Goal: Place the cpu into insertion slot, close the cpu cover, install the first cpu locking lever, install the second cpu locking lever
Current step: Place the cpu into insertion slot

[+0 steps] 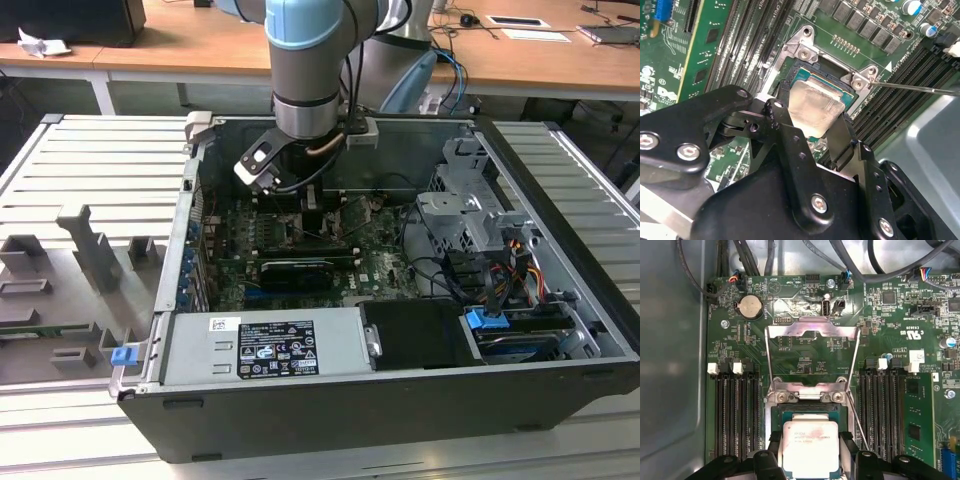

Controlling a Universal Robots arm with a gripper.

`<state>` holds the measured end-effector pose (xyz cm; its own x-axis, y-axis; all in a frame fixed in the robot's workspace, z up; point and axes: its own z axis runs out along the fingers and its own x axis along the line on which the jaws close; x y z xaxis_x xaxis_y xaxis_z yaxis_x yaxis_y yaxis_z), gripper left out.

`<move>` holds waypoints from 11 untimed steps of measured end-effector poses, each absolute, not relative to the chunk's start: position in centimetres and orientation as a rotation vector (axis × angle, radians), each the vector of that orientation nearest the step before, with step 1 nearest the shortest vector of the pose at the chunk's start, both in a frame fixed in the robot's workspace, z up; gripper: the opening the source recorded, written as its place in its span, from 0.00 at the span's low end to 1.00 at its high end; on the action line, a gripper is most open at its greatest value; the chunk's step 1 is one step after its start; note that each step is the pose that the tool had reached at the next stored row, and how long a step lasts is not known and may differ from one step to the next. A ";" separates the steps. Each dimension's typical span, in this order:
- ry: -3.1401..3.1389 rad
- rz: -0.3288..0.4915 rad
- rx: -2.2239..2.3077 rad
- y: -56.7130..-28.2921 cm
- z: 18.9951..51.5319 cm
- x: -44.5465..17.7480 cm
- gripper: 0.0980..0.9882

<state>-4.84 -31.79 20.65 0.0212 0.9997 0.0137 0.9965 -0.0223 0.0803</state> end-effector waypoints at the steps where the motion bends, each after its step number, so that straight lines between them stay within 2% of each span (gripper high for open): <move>1: 2.161 0.102 2.211 -31.7 20.6 -4.8 0.49; 11: 2.160 0.100 2.211 -31.7 20.0 -4.7 0.49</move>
